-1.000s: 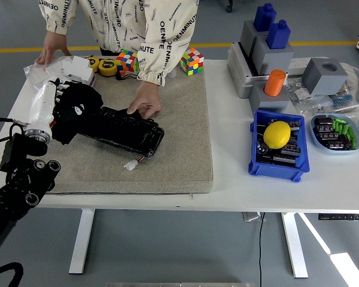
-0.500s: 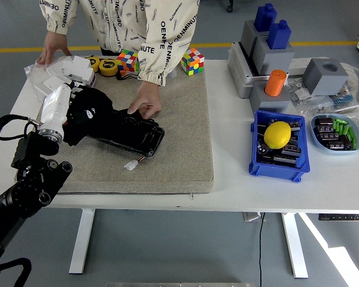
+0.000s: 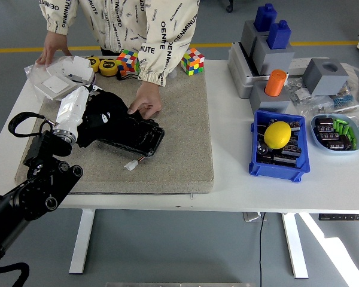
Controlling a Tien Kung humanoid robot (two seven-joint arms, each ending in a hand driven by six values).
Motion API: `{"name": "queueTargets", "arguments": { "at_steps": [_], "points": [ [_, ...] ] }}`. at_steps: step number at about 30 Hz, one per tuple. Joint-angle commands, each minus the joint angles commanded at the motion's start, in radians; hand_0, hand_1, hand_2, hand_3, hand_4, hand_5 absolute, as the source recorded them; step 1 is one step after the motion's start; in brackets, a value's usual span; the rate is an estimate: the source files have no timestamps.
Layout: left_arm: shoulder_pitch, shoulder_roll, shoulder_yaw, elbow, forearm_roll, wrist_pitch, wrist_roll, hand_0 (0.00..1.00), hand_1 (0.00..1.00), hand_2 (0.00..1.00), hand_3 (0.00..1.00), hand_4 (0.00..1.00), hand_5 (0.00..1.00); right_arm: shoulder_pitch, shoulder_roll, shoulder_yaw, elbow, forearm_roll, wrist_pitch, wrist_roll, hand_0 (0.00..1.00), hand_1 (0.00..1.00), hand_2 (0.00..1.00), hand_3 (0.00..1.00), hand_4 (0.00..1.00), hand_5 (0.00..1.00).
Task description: Pick the rag up,wipe the panel,place it on the desk
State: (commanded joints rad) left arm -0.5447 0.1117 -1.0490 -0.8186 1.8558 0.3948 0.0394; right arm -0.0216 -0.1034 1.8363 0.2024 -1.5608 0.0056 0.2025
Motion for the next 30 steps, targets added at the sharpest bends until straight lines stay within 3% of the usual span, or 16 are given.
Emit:
{"name": "queueTargets", "arguments": {
  "at_steps": [8, 30],
  "points": [
    [0.01, 0.005, 0.097, -0.087, -0.032, -0.002, 0.018, 0.261, 0.371, 0.401, 0.564, 0.689, 0.002, 0.0, 0.002, -0.002, 0.001, 0.002, 0.0, 0.001, 0.537, 0.56, 0.494, 0.522, 0.882, 0.362],
    [0.021, 0.024, 0.279, -0.237, -0.087, -0.014, 0.06, 0.246, 0.357, 0.397, 0.564, 0.698, 0.002, -0.001, 0.001, -0.006, 0.002, 0.005, 0.001, 0.004, 0.538, 0.559, 0.494, 0.521, 0.882, 0.36]
  ]
}}
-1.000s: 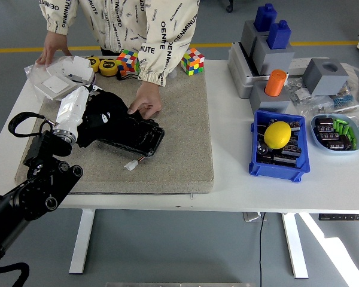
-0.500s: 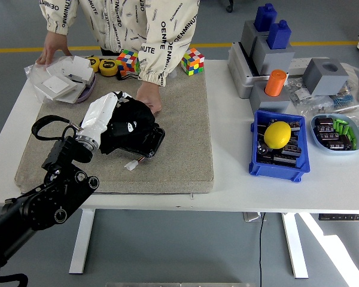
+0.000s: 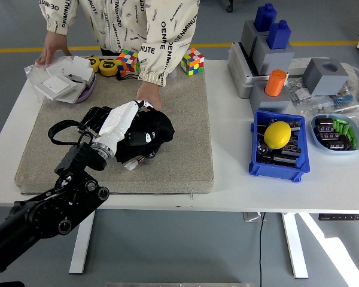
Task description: Pick the rag up,wipe the panel,place it on the desk
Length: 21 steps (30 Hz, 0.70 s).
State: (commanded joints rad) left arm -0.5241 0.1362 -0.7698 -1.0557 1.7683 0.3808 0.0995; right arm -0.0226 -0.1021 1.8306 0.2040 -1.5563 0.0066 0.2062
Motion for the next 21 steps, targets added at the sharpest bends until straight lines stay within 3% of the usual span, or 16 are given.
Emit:
{"name": "queueTargets", "arguments": {
  "at_steps": [5, 11, 21],
  "points": [
    [-0.001, -0.005, -0.008, 0.027, 0.0, 0.003, -0.002, 0.245, 0.354, 0.397, 0.563, 0.701, 0.002, 0.001, 0.0, -0.005, 0.001, 0.003, 0.0, 0.0, 0.538, 0.559, 0.494, 0.521, 0.882, 0.359],
    [-0.005, -0.004, -0.077, 0.064, 0.017, 0.013, -0.014, 0.243, 0.353, 0.395, 0.563, 0.702, 0.002, 0.0, 0.001, -0.006, 0.002, 0.006, -0.001, 0.0, 0.537, 0.56, 0.494, 0.521, 0.882, 0.359],
    [-0.026, 0.0, -0.172, 0.182, 0.025, 0.016, -0.029, 0.241, 0.349, 0.395, 0.563, 0.702, 0.002, -0.002, 0.002, -0.01, 0.003, 0.009, -0.001, 0.0, 0.538, 0.561, 0.494, 0.521, 0.883, 0.359]
  ]
}}
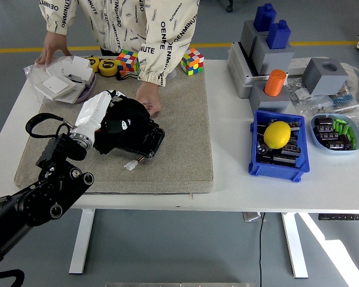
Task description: Pick the rag up,wipe the panel,place it on the desk
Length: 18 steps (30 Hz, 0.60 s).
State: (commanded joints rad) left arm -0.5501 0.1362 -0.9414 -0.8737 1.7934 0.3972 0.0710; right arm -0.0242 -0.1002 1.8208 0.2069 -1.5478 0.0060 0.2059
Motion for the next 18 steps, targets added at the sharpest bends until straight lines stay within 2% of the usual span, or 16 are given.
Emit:
{"name": "queueTargets", "arguments": {
  "at_steps": [13, 18],
  "points": [
    [-0.041, -0.009, -0.139, 0.19, 0.029, 0.03, -0.036, 0.231, 0.34, 0.392, 0.563, 0.709, 0.002, 0.0, -0.001, 0.001, -0.001, 0.0, -0.001, 0.0, 0.538, 0.56, 0.494, 0.521, 0.883, 0.358],
    [-0.049, -0.018, -0.204, 0.243, 0.057, 0.072, -0.05, 0.231, 0.34, 0.392, 0.563, 0.709, 0.002, 0.0, -0.001, 0.0, -0.001, 0.0, -0.001, 0.0, 0.538, 0.56, 0.494, 0.521, 0.883, 0.358]
  ]
}}
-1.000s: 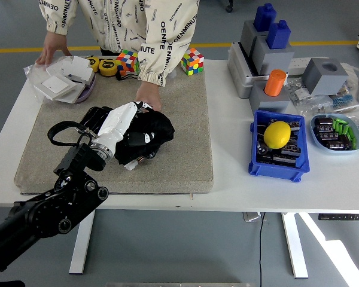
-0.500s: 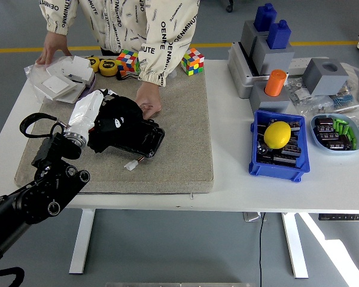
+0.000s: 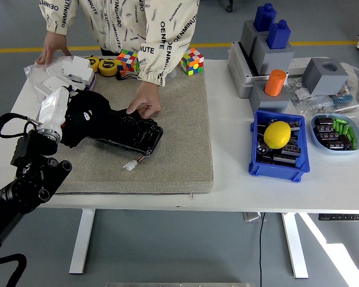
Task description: Pick the rag up,wipe the panel,place it on the desk
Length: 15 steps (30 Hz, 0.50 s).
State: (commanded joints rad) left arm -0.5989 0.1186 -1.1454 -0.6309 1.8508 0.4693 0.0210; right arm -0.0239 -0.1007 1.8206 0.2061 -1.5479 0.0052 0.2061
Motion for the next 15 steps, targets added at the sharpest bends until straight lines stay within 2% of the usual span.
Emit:
{"name": "queueTargets", "arguments": {
  "at_steps": [4, 10, 15],
  "points": [
    [-0.006, -0.002, -0.02, 0.018, 0.019, 0.013, 0.006, 0.229, 0.334, 0.39, 0.563, 0.709, 0.002, 0.001, 0.0, 0.0, 0.0, 0.001, 0.0, 0.0, 0.538, 0.561, 0.493, 0.522, 0.883, 0.358],
    [-0.002, 0.002, -0.009, 0.015, 0.019, 0.01, 0.012, 0.227, 0.331, 0.39, 0.563, 0.71, 0.002, 0.002, 0.0, -0.003, 0.001, 0.002, 0.0, 0.0, 0.538, 0.559, 0.493, 0.522, 0.883, 0.359],
    [0.014, 0.016, 0.05, -0.046, -0.01, -0.002, 0.03, 0.226, 0.328, 0.388, 0.563, 0.71, 0.002, 0.0, -0.001, -0.004, 0.0, 0.0, 0.001, 0.001, 0.54, 0.56, 0.493, 0.52, 0.883, 0.359]
  ]
}}
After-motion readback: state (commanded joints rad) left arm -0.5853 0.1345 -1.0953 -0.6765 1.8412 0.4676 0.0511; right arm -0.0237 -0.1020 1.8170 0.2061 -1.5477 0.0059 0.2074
